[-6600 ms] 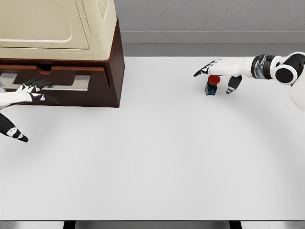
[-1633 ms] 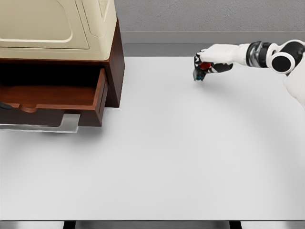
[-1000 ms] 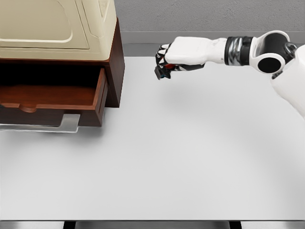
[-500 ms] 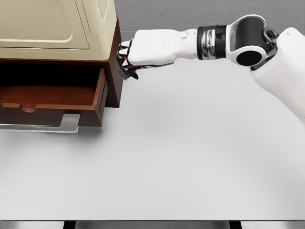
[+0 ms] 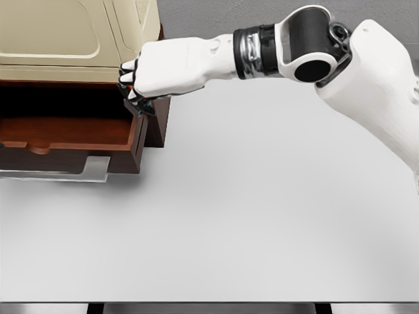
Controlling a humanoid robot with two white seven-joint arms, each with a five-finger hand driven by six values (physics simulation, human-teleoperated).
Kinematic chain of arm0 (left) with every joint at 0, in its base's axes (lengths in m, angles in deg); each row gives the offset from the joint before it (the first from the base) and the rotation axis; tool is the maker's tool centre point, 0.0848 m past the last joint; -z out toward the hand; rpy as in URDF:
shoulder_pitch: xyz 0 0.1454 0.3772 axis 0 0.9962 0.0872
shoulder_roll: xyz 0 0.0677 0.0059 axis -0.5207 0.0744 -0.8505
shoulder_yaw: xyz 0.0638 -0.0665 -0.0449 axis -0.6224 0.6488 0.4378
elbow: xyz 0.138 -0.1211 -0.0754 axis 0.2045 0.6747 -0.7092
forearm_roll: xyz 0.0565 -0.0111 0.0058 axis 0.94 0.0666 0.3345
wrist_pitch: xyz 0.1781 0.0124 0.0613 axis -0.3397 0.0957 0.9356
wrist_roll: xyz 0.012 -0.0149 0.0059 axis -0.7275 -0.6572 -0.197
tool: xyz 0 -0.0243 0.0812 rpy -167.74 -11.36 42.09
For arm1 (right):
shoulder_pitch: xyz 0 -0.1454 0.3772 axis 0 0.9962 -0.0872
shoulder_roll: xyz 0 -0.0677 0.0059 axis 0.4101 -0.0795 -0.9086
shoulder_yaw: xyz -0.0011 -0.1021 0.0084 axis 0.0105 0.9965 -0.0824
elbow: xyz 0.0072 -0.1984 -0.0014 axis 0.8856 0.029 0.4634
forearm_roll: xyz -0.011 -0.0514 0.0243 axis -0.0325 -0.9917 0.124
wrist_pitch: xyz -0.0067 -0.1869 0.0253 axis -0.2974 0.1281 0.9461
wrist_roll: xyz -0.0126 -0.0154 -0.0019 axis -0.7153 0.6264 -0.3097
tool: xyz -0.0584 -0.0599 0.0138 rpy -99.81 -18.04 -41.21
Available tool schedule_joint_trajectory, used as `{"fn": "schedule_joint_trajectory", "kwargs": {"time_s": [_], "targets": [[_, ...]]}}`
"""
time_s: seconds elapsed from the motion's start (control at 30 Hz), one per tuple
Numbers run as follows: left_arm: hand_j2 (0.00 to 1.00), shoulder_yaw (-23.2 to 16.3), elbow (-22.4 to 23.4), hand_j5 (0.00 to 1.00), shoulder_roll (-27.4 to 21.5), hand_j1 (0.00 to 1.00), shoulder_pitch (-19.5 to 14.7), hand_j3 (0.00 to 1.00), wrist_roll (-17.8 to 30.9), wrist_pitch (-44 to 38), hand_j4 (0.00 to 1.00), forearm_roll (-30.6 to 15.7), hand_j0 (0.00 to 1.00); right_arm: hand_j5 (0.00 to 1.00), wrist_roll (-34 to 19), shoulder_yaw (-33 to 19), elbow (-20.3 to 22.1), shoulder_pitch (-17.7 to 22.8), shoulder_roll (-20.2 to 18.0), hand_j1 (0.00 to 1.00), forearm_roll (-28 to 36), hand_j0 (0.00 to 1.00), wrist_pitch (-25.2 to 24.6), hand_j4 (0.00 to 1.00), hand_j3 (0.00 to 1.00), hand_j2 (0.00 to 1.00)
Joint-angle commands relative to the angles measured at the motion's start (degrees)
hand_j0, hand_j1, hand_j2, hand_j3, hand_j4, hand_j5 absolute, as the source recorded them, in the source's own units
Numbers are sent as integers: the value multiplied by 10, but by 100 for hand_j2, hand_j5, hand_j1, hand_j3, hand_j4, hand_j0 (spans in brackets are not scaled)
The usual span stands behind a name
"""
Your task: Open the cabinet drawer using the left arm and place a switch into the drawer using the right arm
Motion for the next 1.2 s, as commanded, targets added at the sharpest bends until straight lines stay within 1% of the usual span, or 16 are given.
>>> {"fn": "schedule_joint_trajectory", "kwargs": {"time_s": [0.0, 0.17, 0.23, 0.47, 0.57, 0.6, 0.67, 0.7, 0.77, 0.8, 0.9, 0.93, 0.97, 1.0, 1.03, 1.17], "targets": [[100, -1, 0, 100, 0, 100, 0, 100, 0, -1, 100, -4, 100, 27, 1, 7, -1, -1, 16, 27, 3, 27, -2, 27, 27, 27], [100, -1, -1, 100, 0, 100, 0, 100, 0, -1, 100, -3, 100, 27, 1, 15, -6, -16, 40, 27, 3, 27, -2, 27, 27, 27], [100, -1, -1, 100, 0, 100, 0, 100, 0, -1, 100, -3, 100, 27, 1, 17, -15, -21, 55, 27, 3, 27, -2, 27, 27, 27], [100, -1, -1, 100, 0, 100, 0, 100, 0, -1, 100, -1, 100, 26, 1, 28, -102, -33, 117, 26, 1, 26, -2, 26, 26, 26], [100, -1, -1, 100, 0, 100, 0, 100, 0, -1, 100, -1, 100, 26, 1, 30, -128, -38, 140, 26, -3, 26, -2, 26, 26, 26], [100, -1, -1, 100, 0, 100, 0, 100, 0, -1, 100, -1, 100, 26, 1, 37, -138, -42, 153, 26, -3, 26, -2, 26, 26, 26], [100, -1, -1, 100, 0, 100, 0, 100, 0, -1, 100, -1, 100, 27, 1, 40, -177, -50, 179, 27, -5, 27, -2, 27, 27, 27], [100, -1, -1, 100, 0, 100, 0, 100, 0, -1, 100, -1, 100, 27, 1, 44, -183, -51, 190, 27, -5, 27, -2, 27, 27, 27], [100, -1, -1, 100, 0, 100, 0, 100, 0, -1, 100, -1, 100, 27, 1, 47, -193, -53, 196, 27, -5, 27, -2, 27, 27, 27], [100, -1, -1, 100, 0, 100, 0, 100, 0, -1, 100, 6, 100, 27, 1, 47, -210, -56, 196, 27, -6, 27, -2, 27, 27, 27], [100, -1, -1, 100, 0, 100, 0, 100, 0, -1, 100, 7, 100, 28, 1, 49, -217, -60, 196, 28, -6, 28, -2, 28, 28, 28], [100, -1, -1, 100, 0, 100, 0, 100, 0, -1, 100, 7, 100, 33, 1, 49, -217, -60, 196, 33, -6, 33, -2, 33, 33, 33], [100, -1, -2, 100, 0, 100, 0, 100, 0, -1, 100, 7, 100, 50, 1, 49, -217, -61, 196, 50, -8, 50, -2, 50, 50, 50], [100, -1, -1, 100, 0, 100, 0, 100, 0, -1, 100, 7, 100, 76, 1, 47, -216, -62, 196, 76, -24, 76, -2, 76, 76, 76], [100, -1, -1, 100, 0, 100, 0, 100, 0, -1, 100, 7, 100, 100, 1, 45, -216, -62, 196, 100, -48, 100, -2, 100, 100, 100], [100, -1, -2, 100, 0, 100, 0, 100, 0, -1, 100, 7, 100, 100, 1, 45, -209, -62, 196, 100, -49, 100, -2, 100, 100, 100]]}}
